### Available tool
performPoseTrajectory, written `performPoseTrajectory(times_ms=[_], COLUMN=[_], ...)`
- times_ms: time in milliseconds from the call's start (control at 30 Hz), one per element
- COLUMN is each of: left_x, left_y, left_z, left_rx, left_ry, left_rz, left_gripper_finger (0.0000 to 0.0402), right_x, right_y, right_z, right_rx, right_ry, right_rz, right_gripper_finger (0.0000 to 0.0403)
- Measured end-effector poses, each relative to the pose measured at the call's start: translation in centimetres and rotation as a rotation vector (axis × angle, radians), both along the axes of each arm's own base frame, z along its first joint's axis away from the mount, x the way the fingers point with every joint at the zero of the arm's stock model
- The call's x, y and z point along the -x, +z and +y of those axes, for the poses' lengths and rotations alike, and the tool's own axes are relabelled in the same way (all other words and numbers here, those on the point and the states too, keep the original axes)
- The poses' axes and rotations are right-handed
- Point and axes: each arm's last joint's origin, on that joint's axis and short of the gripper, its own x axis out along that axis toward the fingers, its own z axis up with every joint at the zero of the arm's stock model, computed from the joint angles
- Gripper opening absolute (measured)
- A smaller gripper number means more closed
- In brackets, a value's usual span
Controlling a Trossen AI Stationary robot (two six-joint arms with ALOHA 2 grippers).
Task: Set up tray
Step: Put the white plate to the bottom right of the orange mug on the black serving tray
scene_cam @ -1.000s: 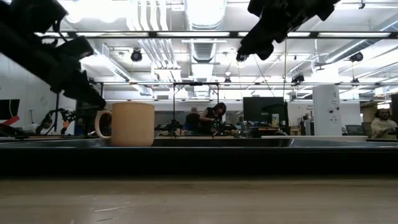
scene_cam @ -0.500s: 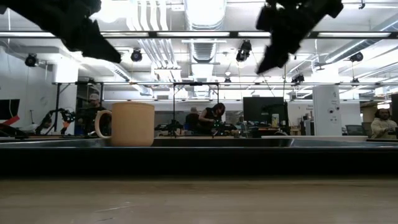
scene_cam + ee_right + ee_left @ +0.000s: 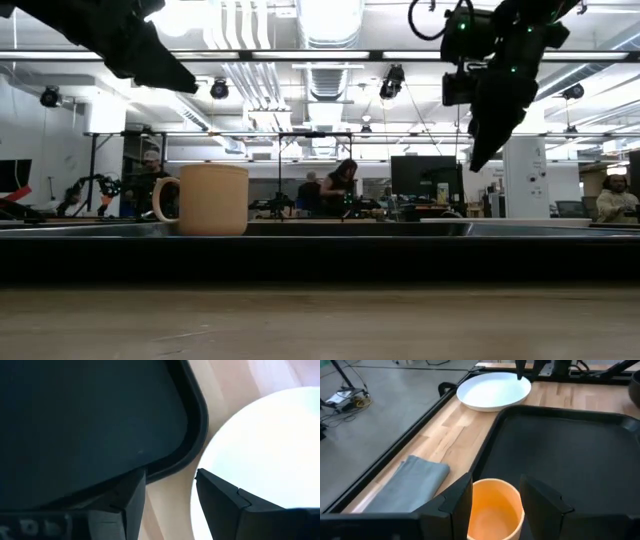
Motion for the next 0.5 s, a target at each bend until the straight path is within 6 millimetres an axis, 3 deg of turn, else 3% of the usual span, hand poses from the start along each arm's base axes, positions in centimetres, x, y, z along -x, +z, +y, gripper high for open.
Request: performPoseTrajectory(times_ms=[200, 500], left_x=[0.0, 0.0], left_y=[-0.1, -0.1], left_z=[-0.1, -0.2], left_rx=[0.021, 0.029], left_ry=[-0.041, -0.064], left_rz=[0.008, 0.01], left_gripper_finger=[0.0145, 0.0145], right_x=[-0.1, -1.2], right_y=[-0.6, -3.6], right_z=[-0.3, -2.0], right_rx=[0.03, -0.013], right_ry=[-0.054, -0.092], right_rz=[0.045, 0.199], right_gripper_finger=[0.0162, 0.0161])
